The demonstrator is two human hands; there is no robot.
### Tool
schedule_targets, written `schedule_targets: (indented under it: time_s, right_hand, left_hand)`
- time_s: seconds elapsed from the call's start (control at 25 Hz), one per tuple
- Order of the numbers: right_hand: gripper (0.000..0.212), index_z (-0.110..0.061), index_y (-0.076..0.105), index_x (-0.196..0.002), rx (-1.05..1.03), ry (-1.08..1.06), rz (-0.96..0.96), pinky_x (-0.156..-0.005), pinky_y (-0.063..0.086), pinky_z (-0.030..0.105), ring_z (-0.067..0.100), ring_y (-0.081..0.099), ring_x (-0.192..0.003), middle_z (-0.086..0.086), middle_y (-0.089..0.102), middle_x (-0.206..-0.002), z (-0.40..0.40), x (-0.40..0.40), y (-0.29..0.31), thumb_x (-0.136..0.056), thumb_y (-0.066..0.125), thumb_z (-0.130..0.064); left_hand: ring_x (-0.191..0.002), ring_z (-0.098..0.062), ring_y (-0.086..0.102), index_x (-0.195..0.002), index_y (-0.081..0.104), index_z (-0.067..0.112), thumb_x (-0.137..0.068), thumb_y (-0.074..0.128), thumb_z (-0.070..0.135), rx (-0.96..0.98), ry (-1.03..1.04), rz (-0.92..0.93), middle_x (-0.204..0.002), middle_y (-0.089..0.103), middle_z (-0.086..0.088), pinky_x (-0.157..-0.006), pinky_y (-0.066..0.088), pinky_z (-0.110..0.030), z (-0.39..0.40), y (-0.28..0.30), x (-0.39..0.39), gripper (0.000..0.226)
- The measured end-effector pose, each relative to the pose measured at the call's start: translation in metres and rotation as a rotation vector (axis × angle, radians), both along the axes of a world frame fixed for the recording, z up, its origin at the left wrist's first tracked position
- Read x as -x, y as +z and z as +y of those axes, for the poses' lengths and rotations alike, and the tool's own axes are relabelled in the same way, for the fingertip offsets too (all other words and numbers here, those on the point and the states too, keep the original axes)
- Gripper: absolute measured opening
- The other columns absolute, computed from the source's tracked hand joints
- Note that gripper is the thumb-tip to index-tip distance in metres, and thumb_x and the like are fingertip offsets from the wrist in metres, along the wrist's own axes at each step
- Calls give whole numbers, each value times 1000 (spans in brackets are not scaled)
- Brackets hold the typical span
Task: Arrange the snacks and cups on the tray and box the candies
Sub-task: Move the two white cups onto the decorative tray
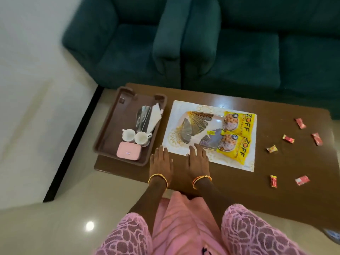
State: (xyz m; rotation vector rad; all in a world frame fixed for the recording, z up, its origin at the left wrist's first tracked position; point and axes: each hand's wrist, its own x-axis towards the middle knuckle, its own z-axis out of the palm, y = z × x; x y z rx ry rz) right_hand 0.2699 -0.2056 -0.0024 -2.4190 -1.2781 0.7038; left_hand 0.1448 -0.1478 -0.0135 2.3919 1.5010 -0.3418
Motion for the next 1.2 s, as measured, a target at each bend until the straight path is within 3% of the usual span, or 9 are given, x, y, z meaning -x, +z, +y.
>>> schedule_targets:
  time_s: [0.2, 0.32, 0.48, 0.6, 0.8, 1.0, 1.2]
  right_hand:
    - [33, -5, 51, -120, -8, 263, 52, -93, 43, 44, 35, 46, -116, 18, 52, -125, 46, 24, 1, -88, 43, -12]
    - [25, -6, 56, -109, 10, 291, 109, -85, 47, 42, 34, 51, -107, 17, 57, -114, 78, 39, 0, -88, 44, -12]
    - [21, -7, 60, -103, 103, 308, 143, -83, 49, 38, 34, 56, -100, 18, 61, -105, 134, 59, -12, -89, 46, -14]
    - [24, -7, 62, -107, 169, 275, 162, -86, 50, 38, 35, 58, -101, 19, 64, -107, 172, 75, -28, -88, 48, -12]
    - [38, -9, 50, -126, 274, 207, 160, -97, 47, 46, 34, 48, -119, 15, 54, -129, 221, 96, -66, -87, 50, -11]
    - [32, -10, 54, -120, 441, 226, 80, -87, 50, 45, 34, 52, -112, 16, 61, -119, 235, 98, -89, -89, 47, -17]
    - [28, -11, 62, -114, 420, 156, 76, -84, 52, 43, 33, 58, -104, 15, 66, -113, 237, 97, -86, -90, 50, -20]
  left_hand:
    - [-136, -28, 31, -140, 30, 9, -94, 35, 28, 18, 313, -124, -148, 35, -13, -111, 28, -42, 22, 4, 37, 49]
    - [-128, -32, 41, -134, 38, 10, -94, 38, 25, 54, 487, -206, -142, 42, -13, -105, 35, -46, 46, 3, 59, 43]
    - [-121, -35, 46, -134, 38, 8, -93, 41, 21, 130, 559, -258, -135, 46, -18, -97, 42, -46, 98, -7, 95, 43]
    - [-119, -38, 48, -135, 38, 7, -93, 45, 23, 198, 569, -218, -131, 51, -21, -97, 42, -47, 145, -21, 120, 45]
    - [-107, -41, 57, -126, 47, 7, -92, 49, 25, 303, 520, -266, -118, 62, -22, -90, 47, -49, 215, -56, 139, 38]
    - [-108, -39, 58, -126, 49, 9, -90, 54, 25, 468, 347, -183, -123, 62, -18, -94, 48, -48, 252, -78, 135, 40]
    - [-105, -38, 60, -116, 57, 2, -90, 56, 21, 485, 319, -100, -119, 63, -21, -89, 49, -45, 268, -78, 126, 32]
